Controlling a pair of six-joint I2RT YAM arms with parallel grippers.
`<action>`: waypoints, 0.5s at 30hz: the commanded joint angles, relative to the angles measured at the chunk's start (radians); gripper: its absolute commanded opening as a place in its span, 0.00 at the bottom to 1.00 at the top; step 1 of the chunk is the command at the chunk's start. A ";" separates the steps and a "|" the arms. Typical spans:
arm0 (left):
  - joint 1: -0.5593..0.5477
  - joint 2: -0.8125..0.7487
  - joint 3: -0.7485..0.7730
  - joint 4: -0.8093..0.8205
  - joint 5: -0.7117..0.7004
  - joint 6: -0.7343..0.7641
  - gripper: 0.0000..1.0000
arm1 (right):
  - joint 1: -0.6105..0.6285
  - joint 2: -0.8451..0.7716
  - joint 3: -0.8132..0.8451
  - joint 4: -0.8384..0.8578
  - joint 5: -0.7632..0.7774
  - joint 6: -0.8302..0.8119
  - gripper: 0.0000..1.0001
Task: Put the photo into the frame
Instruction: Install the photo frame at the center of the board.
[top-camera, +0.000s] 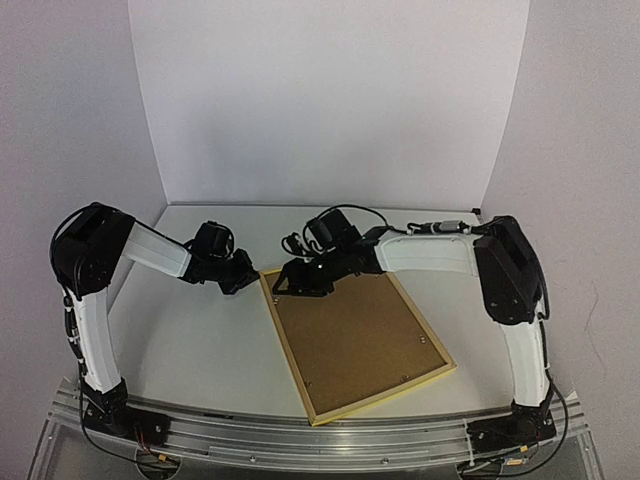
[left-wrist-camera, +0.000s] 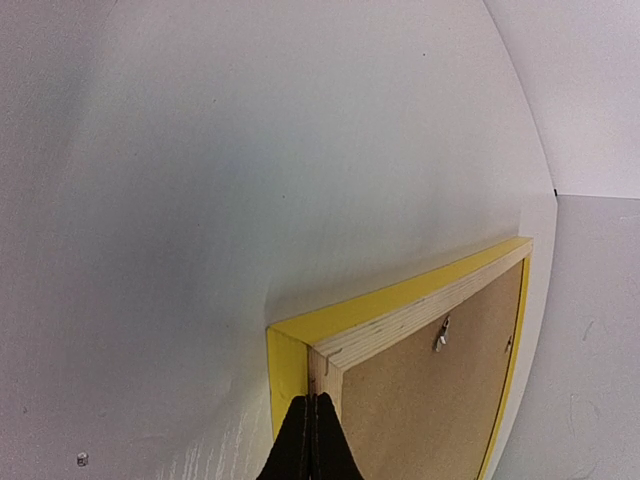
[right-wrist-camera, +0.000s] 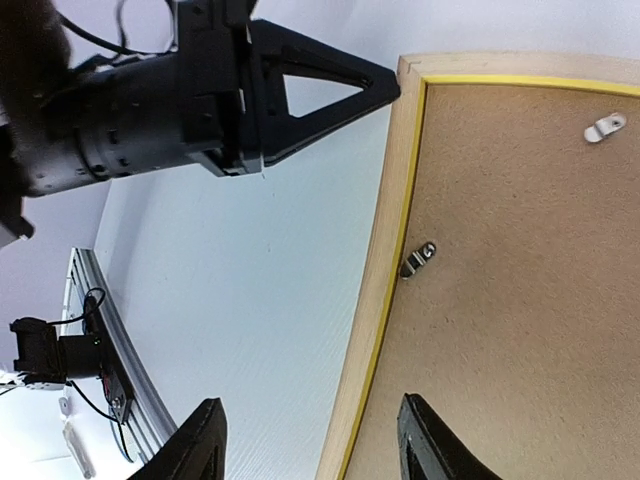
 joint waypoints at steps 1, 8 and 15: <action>-0.023 0.034 -0.036 -0.223 0.010 0.024 0.00 | -0.019 -0.227 -0.167 0.011 0.152 0.028 0.60; -0.018 0.026 -0.049 -0.209 0.019 0.027 0.00 | -0.042 -0.573 -0.569 -0.013 0.263 0.163 0.78; -0.018 0.034 -0.060 -0.203 0.041 0.035 0.00 | -0.041 -0.414 -0.442 -0.006 0.117 0.155 0.81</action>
